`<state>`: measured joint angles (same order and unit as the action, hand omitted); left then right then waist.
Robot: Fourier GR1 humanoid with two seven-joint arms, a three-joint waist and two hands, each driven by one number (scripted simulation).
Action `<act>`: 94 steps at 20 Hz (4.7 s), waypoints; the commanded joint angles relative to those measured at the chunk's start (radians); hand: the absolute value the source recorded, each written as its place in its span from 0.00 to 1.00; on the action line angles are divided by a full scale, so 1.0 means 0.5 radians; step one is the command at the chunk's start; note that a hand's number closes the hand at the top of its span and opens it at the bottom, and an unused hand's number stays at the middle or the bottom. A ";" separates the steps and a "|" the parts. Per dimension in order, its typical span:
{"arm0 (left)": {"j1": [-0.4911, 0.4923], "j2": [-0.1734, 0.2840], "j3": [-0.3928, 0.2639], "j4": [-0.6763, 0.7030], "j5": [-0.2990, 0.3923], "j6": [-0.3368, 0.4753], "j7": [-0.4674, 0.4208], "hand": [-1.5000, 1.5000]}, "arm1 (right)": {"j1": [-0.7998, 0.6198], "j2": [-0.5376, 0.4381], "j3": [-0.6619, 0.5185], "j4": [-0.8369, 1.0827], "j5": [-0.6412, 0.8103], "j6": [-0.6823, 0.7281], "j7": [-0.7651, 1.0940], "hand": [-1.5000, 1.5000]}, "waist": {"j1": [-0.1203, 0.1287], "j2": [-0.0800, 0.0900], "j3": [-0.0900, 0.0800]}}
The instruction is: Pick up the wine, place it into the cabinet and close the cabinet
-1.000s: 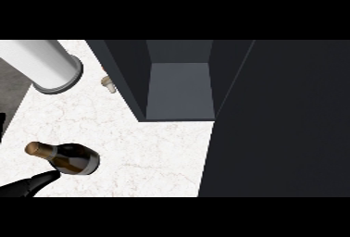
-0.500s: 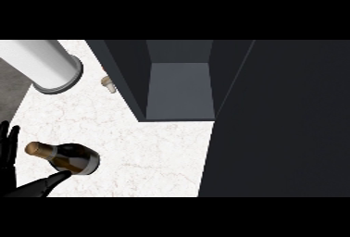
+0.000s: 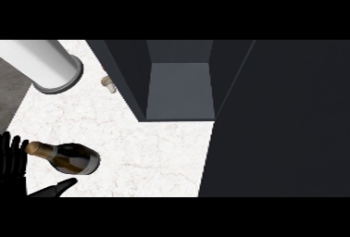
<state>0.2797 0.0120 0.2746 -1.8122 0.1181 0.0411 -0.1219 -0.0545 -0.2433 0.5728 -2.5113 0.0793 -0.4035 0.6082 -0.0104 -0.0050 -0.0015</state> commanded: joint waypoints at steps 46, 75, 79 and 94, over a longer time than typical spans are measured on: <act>-0.684 0.214 0.264 1.958 0.239 -0.508 -1.097 1.00 | 0.067 -0.236 0.260 -0.361 0.319 -0.220 0.089 0.00 | -0.006 0.000 0.002; -0.513 0.047 -0.430 1.208 0.021 -0.853 -0.840 1.00 | 0.141 -0.420 0.070 -0.370 0.053 -0.241 -0.069 0.00 | 0.013 0.000 0.005; -0.442 -0.021 -0.633 1.036 0.003 -0.730 -0.755 1.00 | 0.275 -0.485 0.126 -0.470 0.062 -0.256 -0.136 0.00 | -0.006 -0.005 0.005; -0.497 -0.024 -1.269 0.444 0.051 0.158 -0.341 1.00 | 0.312 -0.485 0.127 -0.330 0.023 -0.274 -0.325 0.00 | 0.002 0.002 0.003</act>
<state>0.0503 0.0009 -0.2739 -1.5217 0.1495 -0.0145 -0.3448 0.0658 -0.4750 0.6335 -2.5126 0.0725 -0.5490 0.3904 -0.0127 -0.0057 0.0001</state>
